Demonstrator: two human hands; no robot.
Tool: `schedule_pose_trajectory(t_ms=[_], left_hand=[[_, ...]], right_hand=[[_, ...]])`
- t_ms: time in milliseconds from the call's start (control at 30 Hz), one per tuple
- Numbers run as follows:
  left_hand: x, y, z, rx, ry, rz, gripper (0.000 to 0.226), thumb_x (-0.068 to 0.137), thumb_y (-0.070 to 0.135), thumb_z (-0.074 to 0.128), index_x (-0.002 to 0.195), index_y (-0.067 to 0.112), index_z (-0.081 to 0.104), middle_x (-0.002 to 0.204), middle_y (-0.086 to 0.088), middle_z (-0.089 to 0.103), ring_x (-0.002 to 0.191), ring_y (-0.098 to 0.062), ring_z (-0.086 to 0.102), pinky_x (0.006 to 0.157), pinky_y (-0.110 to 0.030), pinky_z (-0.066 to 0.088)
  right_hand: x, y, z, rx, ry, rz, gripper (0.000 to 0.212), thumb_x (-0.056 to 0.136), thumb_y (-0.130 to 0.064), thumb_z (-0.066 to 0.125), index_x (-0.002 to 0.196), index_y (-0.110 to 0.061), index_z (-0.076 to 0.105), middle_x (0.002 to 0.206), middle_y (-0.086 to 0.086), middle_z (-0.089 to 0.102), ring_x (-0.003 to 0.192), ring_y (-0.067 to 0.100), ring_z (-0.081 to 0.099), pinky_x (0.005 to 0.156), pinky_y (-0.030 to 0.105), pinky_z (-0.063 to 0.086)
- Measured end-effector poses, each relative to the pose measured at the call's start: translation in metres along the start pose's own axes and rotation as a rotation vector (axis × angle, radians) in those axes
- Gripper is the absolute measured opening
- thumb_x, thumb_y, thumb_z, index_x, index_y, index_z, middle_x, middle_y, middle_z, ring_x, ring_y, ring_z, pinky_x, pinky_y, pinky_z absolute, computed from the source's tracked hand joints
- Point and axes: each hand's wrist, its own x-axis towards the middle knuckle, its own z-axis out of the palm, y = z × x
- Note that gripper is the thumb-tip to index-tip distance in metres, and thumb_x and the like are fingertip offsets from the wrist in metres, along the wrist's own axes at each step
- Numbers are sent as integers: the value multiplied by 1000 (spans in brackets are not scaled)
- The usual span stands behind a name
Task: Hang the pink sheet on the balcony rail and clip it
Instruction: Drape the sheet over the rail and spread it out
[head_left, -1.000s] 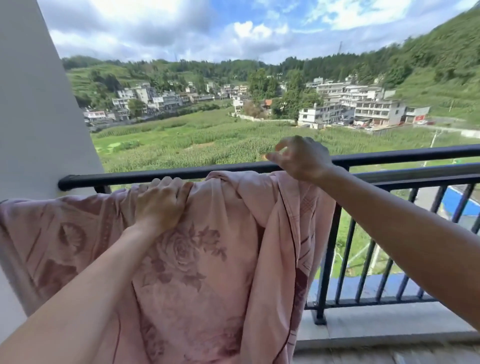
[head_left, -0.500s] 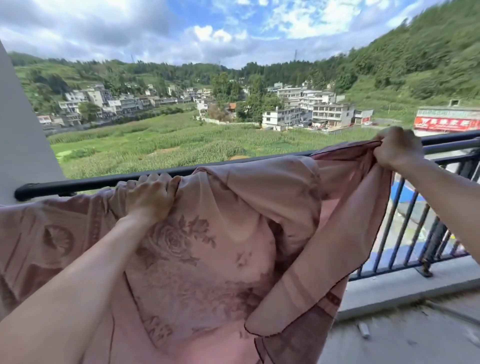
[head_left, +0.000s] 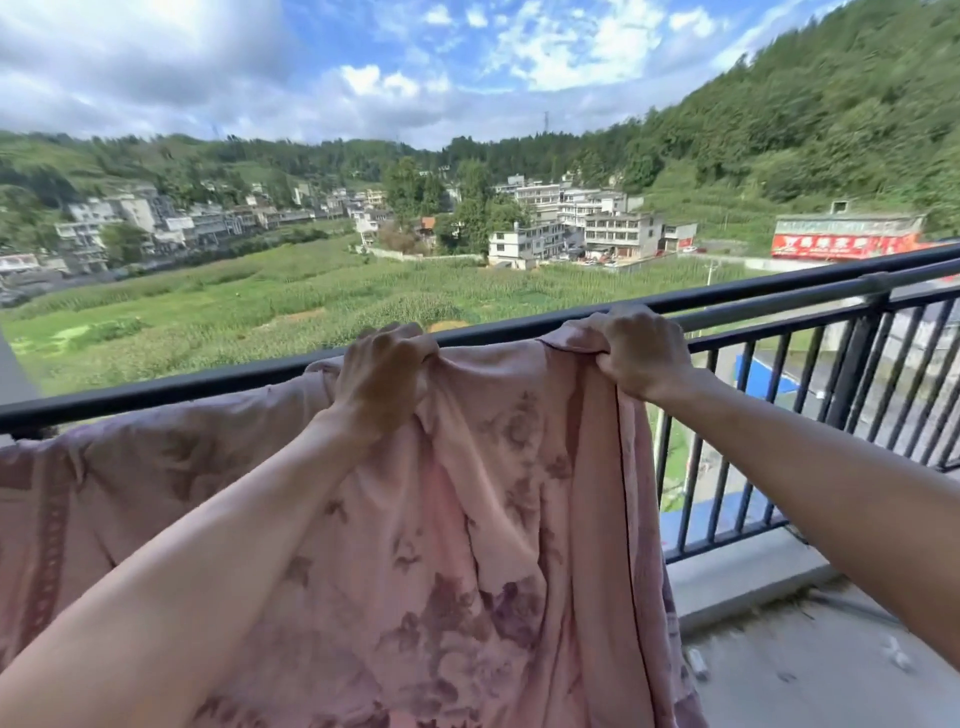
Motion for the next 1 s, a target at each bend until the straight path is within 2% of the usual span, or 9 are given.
schedule_pose_trajectory(t_ms=[133,300,433,533,600,667,767,867,1000], left_hand=[[48,6,-1,-146,193,-232,15,87,17,57,93,16,71,88,-6,73,79,-28,65,68,-34,48],[134,27,18,-130,332,-419,15,84,17,48,83,17,63,79,-4,68,76,-24,62,61,-32,44],[175,37,60,-142,179,-542,20,80,19,48,82,17,68,80,-5,67,78,-23,61,68,-32,48],[160,41,97,-36,-264,-570,12,80,17,60,83,18,72,78,-4,65,73,-23,59,67,-33,51],[140,40,112,-13,-511,-543,12,82,16,62,81,14,74,74,-5,67,65,-22,60,57,-31,49],[125,36,117,-84,-622,-559,15,82,19,64,81,9,75,76,-9,73,70,-27,69,59,-35,55],[110,21,101,-188,-601,-623,27,85,29,68,84,2,72,81,-15,74,78,-31,71,69,-43,58],[83,-3,65,-160,-570,-629,34,87,38,68,77,6,67,74,-8,69,69,-28,65,66,-37,53],[21,-47,-1,-107,-486,-704,44,94,45,57,69,8,60,67,-4,55,65,-22,51,60,-32,40]], right_hand=[[36,47,-12,277,56,55,21,78,-13,63,94,-15,76,91,13,74,90,34,67,73,35,48],[108,151,-19,347,253,401,38,69,-32,56,95,-9,71,95,21,69,95,38,65,76,38,50],[139,225,-12,60,-64,538,34,73,-31,64,100,-11,70,103,19,68,96,38,65,84,40,53],[137,226,3,-116,-449,402,39,66,-45,76,92,-16,70,87,6,67,81,26,63,71,31,51],[130,204,14,-214,-515,299,26,73,-36,72,92,-18,68,82,1,64,74,22,60,65,28,45],[128,172,22,-131,-519,147,18,81,-29,64,96,-20,69,87,2,67,78,24,63,66,29,48],[126,98,23,305,-537,-119,25,89,-34,66,105,-17,74,105,5,70,95,27,65,78,35,51],[102,14,8,623,-591,-362,34,89,-39,66,102,-9,75,97,10,73,90,30,67,80,44,54],[64,-85,-8,661,-679,-592,39,87,-49,65,109,-18,73,105,-5,71,94,15,66,80,33,54]])
